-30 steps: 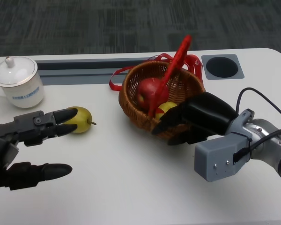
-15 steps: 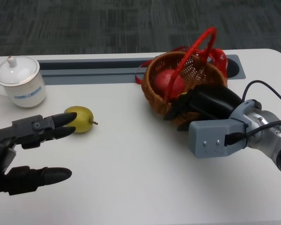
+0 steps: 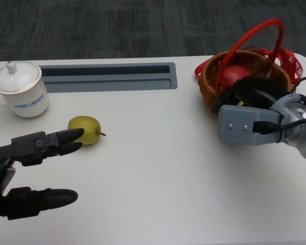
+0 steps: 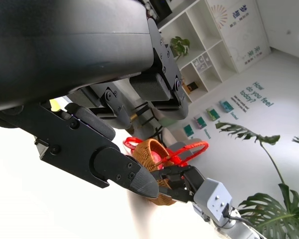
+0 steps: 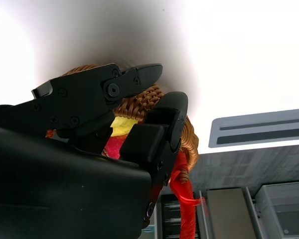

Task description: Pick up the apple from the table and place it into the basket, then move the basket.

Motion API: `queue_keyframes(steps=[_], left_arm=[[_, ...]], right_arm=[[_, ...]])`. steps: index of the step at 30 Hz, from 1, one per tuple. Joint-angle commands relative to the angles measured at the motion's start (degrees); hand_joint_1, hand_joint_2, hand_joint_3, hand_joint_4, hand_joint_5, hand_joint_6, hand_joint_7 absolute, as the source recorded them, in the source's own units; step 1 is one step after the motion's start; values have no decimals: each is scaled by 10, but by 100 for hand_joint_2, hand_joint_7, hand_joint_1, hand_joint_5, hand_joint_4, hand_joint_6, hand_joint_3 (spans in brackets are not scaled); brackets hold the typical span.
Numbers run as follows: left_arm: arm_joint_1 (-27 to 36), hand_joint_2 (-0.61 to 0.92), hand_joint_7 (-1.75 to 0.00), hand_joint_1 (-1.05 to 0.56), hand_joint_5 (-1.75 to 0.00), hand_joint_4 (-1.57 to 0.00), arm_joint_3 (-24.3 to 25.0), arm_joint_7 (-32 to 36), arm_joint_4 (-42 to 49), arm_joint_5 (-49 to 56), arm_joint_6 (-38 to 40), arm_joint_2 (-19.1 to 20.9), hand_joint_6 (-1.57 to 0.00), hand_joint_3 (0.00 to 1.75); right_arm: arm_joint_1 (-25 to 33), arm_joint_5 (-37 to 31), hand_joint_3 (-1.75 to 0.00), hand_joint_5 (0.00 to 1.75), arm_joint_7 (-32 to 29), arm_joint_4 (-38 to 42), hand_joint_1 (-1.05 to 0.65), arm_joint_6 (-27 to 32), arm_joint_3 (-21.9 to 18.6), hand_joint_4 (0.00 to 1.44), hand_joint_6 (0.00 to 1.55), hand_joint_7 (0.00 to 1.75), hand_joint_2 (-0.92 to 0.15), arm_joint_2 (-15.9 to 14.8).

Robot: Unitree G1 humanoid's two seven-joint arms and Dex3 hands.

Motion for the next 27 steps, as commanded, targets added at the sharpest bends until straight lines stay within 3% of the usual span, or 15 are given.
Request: queue_keyframes(steps=[1,10,14,22,27], left_arm=[[16,73,0,-47,-2,-87,6,7,-17,-7,0,4,-76,0],[39,73,0,-49,-2,-89,6,10,-39,-3,-1,3,-76,0],[44,73,-1,-49,-2,-89,4,12,-52,-2,5,3,-77,0],[43,72,0,-48,-1,-90,-1,9,-56,-3,11,4,-77,0],[37,72,0,-50,-1,-90,-5,9,-53,-2,16,3,-78,0]], right_arm=[[-4,6,0,1,9,12,-23,33,-14,114,104,1,-87,-17],[2,8,0,0,9,14,-20,64,-37,112,103,0,-86,-21],[8,12,0,0,7,13,-30,64,-46,108,95,0,-82,-17],[11,21,0,0,40,9,-64,43,-55,61,53,0,-81,-11],[10,10,-1,0,71,0,-88,-13,-36,31,31,0,-84,-13]])
